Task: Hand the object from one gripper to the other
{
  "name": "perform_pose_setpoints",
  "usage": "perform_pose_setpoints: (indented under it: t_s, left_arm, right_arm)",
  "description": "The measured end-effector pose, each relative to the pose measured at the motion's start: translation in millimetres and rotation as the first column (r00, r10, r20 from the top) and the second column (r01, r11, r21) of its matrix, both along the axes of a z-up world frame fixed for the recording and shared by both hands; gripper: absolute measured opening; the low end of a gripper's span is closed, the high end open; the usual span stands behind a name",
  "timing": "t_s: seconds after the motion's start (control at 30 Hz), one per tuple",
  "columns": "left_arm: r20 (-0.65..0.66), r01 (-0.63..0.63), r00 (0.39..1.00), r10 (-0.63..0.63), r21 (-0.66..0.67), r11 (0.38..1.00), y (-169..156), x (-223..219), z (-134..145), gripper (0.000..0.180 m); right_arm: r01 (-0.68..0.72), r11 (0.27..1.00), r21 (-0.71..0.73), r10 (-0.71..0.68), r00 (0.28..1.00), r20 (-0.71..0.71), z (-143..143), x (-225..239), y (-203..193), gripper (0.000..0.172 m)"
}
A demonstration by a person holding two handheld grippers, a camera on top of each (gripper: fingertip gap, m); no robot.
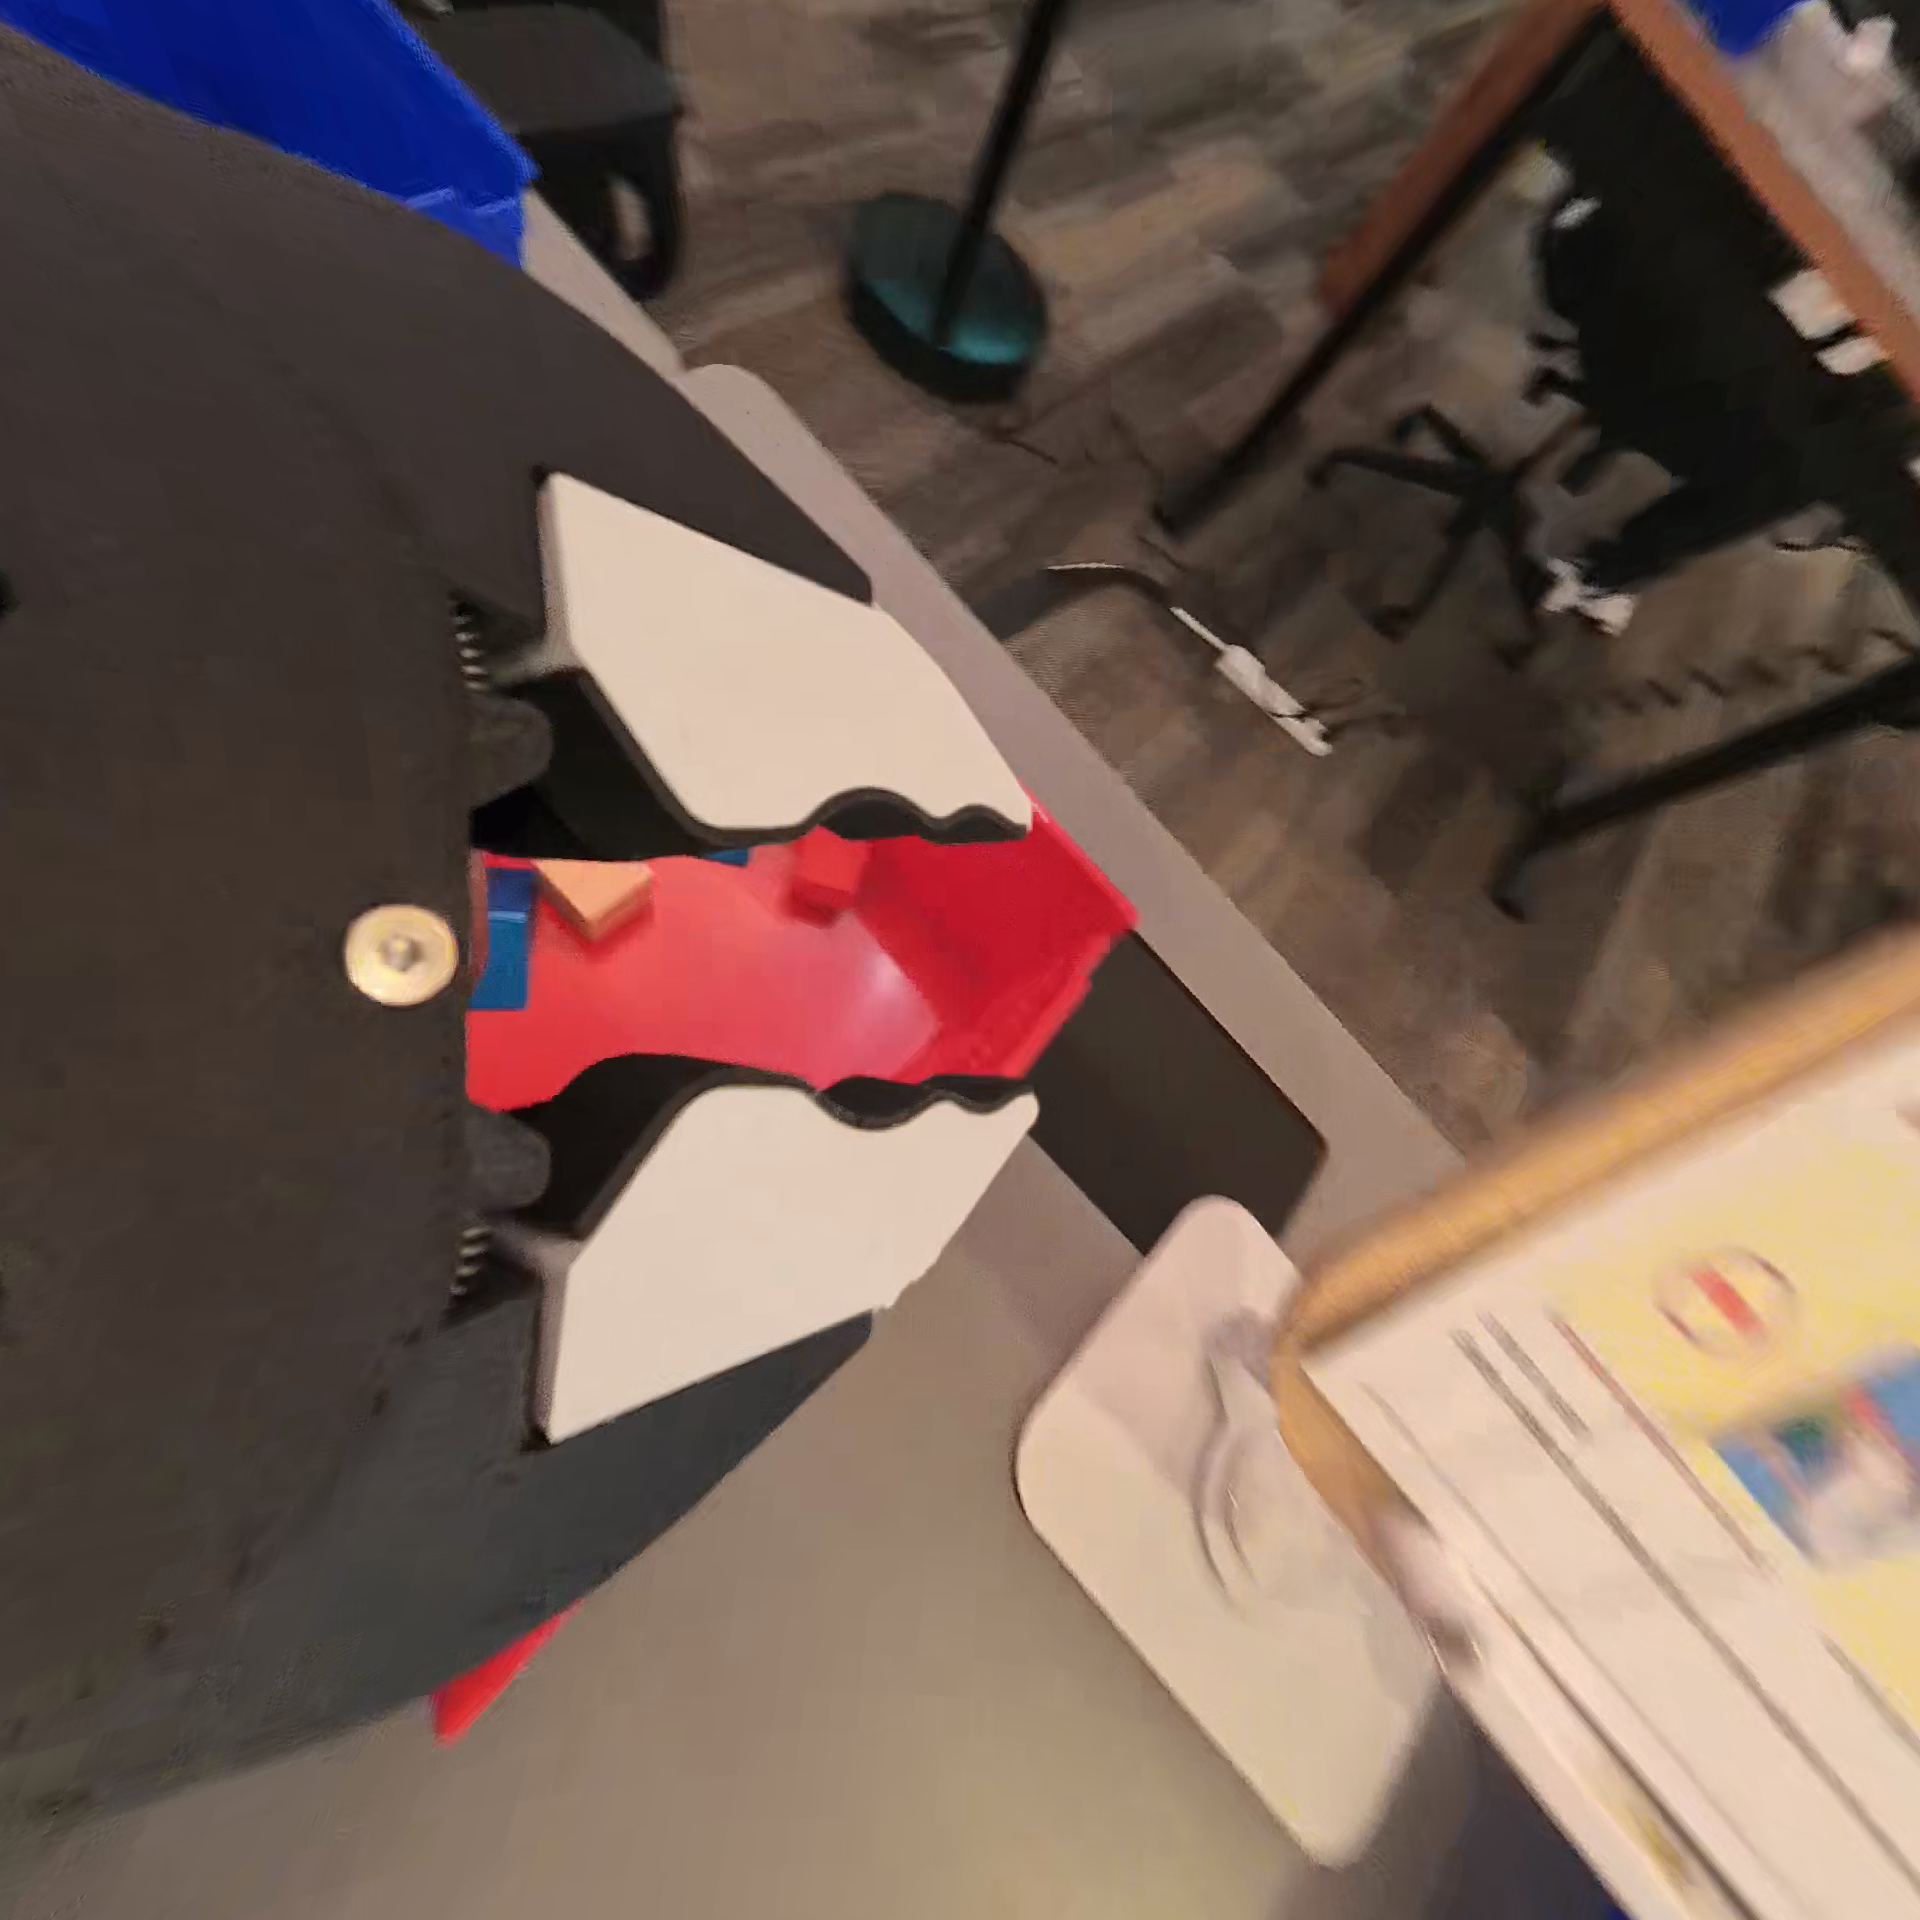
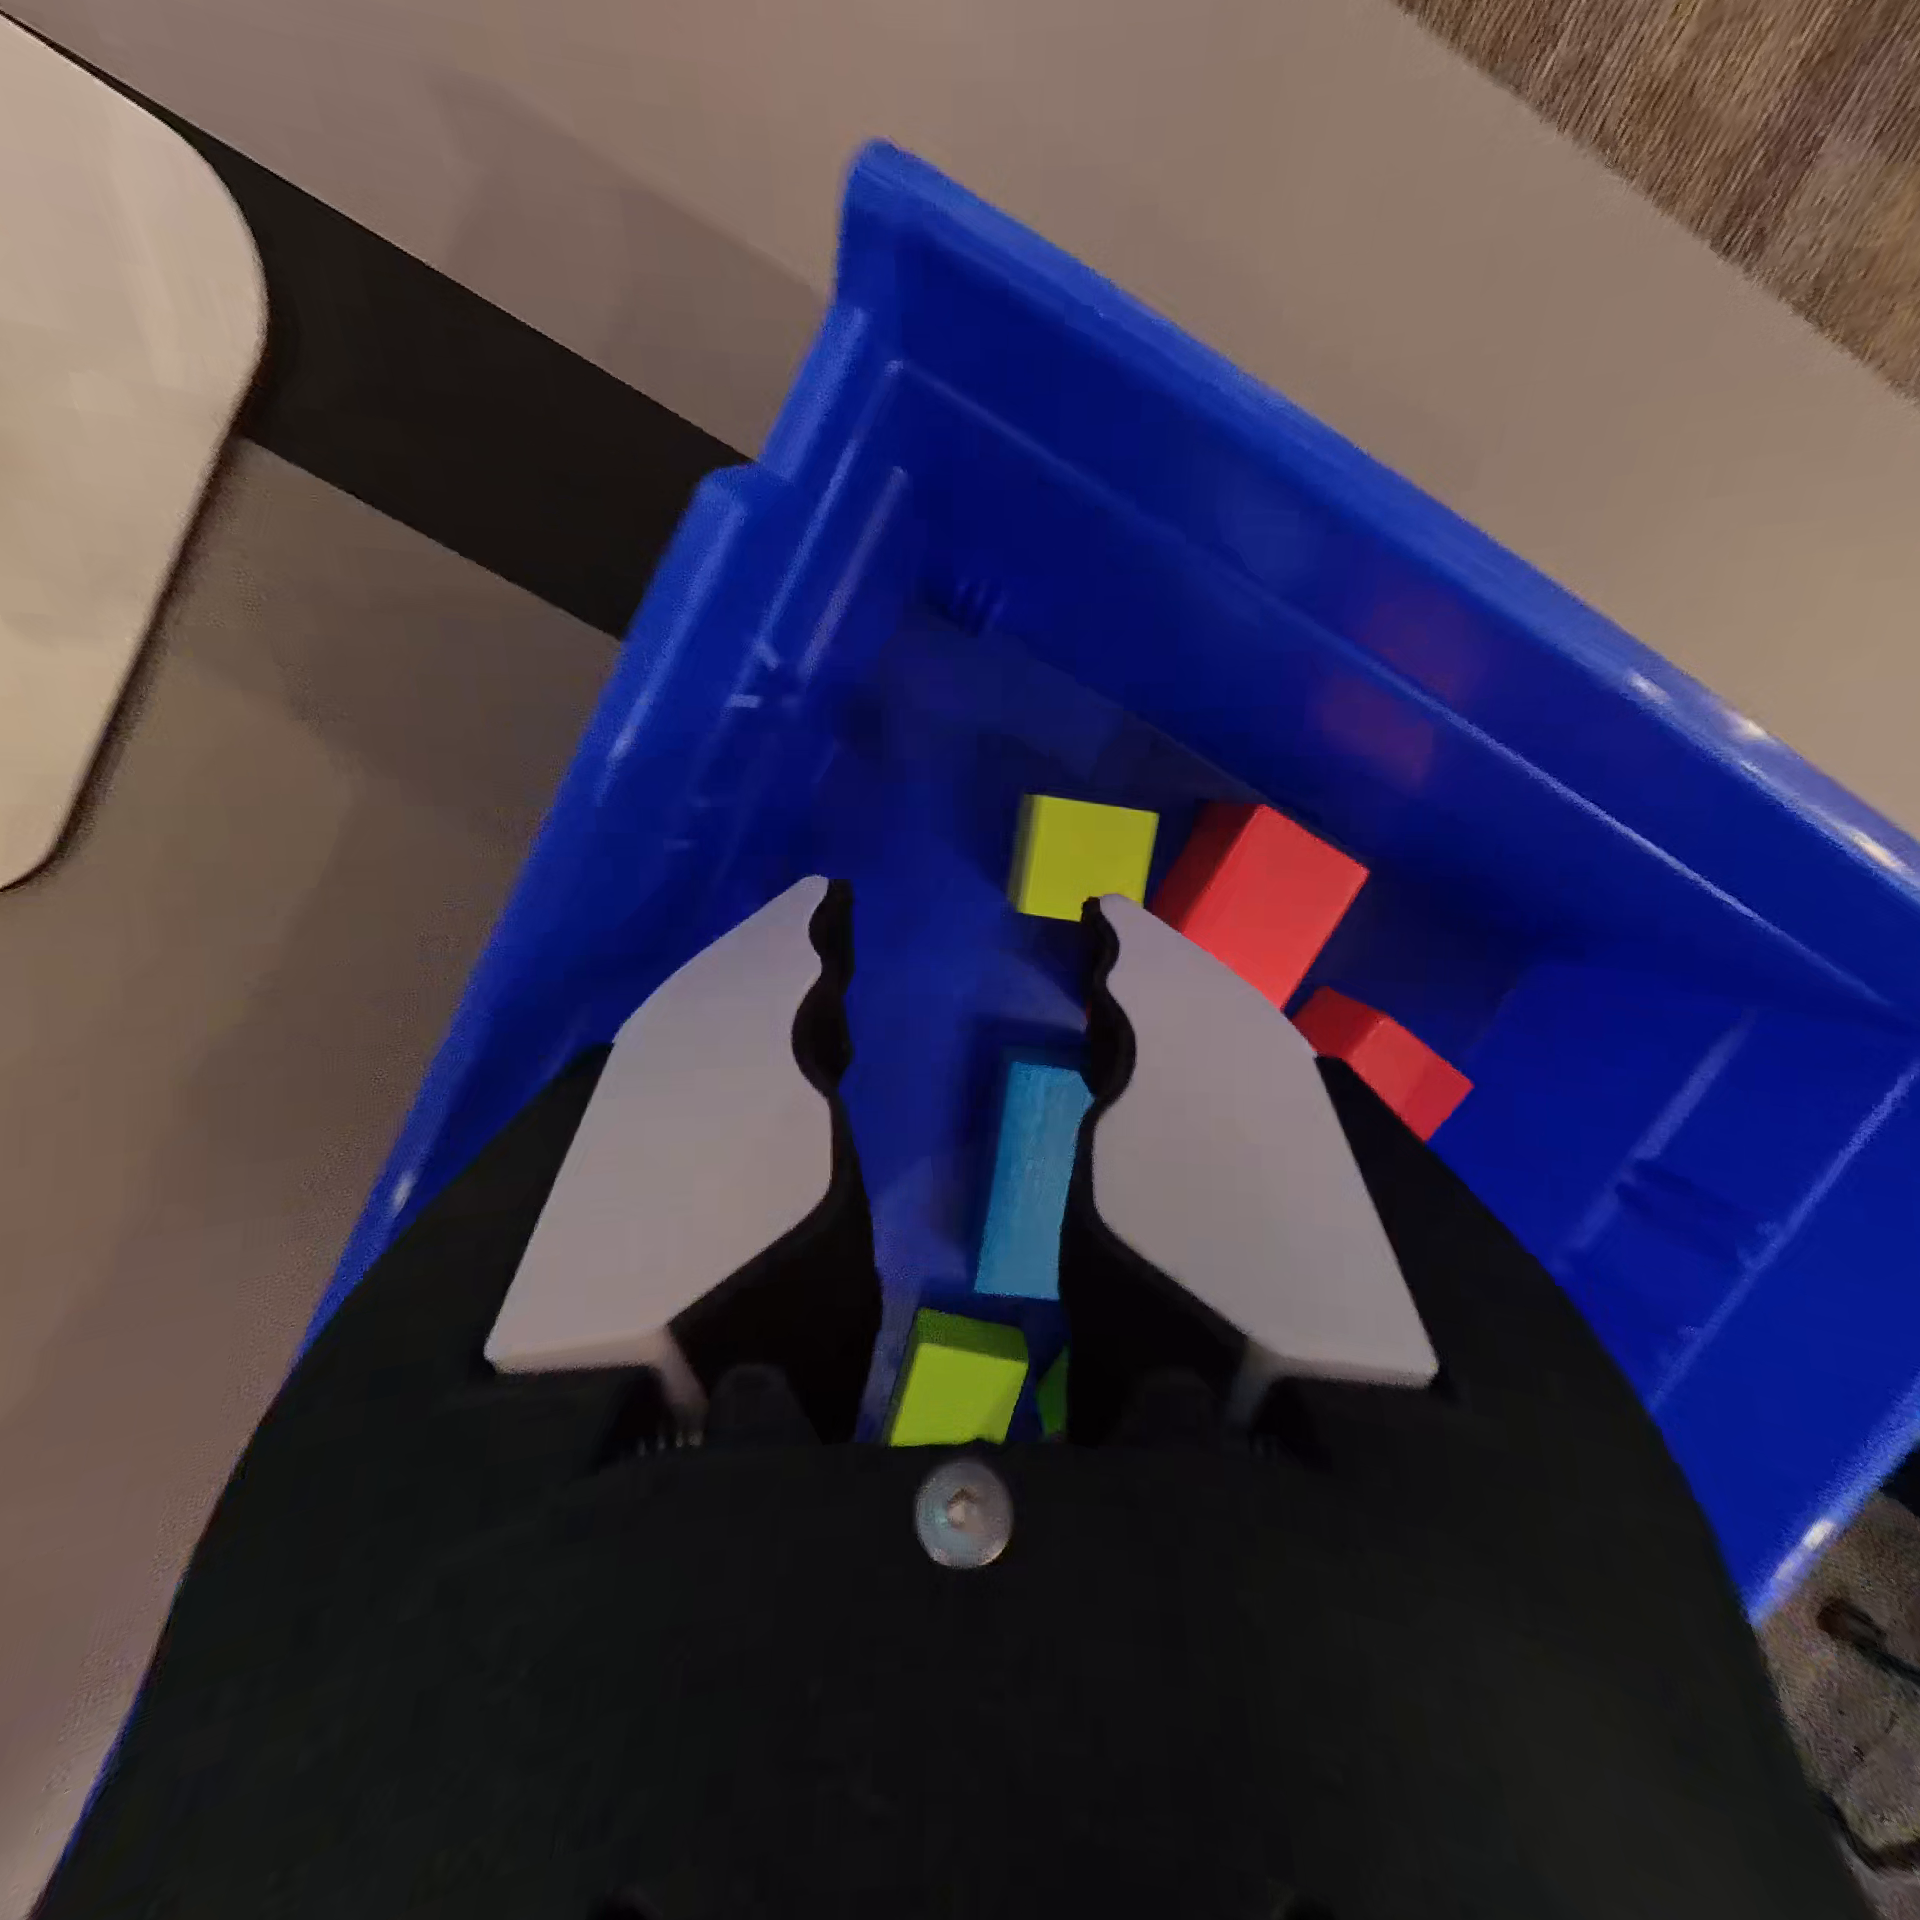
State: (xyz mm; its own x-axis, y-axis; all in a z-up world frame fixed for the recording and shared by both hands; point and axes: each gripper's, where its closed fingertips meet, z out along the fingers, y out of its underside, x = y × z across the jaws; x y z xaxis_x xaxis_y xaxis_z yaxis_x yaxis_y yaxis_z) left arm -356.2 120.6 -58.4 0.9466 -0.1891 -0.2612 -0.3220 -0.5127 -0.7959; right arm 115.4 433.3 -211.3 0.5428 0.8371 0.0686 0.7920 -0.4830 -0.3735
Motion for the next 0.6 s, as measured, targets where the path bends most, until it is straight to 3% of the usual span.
perform_pose_setpoints:
  t_s: [0.03,0.17,0.23,0.37,0.47,0.6]
  left_arm:
    - [0.011,-0.036,0.999,0.036,-0.038,0.999,2.0,-13.9,-14.2,0.043]
    - [-0.033,-0.169,0.986,0.166,-0.247,0.954,0.5,-62.2,-77.4,0.046]
    - [-0.057,-0.14,0.99,0.129,-0.312,0.94,5.6,-68.4,-102.6,0.047]
    - [-0.162,-0.139,0.985,0.063,-0.518,0.844,12.4,-84.8,-160.1,0.05]
    - [-0.23,-0.153,0.973,0.021,-0.573,0.805,17.5,-93.6,-184.0,0.051]
    - [-0.21,-0.138,0.978,0.013,-0.588,0.797,27.3,-94.5,-199.7,0.043]
  right_arm:
    - [-0.008,1.0,0.011,0.009,1.0,-0.016,7.1,-1.1,-4.2,0.04]
    - [-0.058,0.996,0.062,0.062,0.996,-0.065,35.8,-5.3,-24.8,0.038]
    - [-0.084,0.993,0.082,0.091,0.992,-0.087,48.5,-6.8,-34.6,0.038]
    - [-0.137,0.984,0.117,0.15,0.983,-0.105,65.2,-12.5,-54.9,0.037]
    - [-0.171,0.975,0.139,0.186,0.978,-0.099,71.5,-16.7,-66.8,0.036]
    - [-0.202,0.968,0.15,0.218,0.971,-0.102,75.4,-23.7,-78.5,0.036]
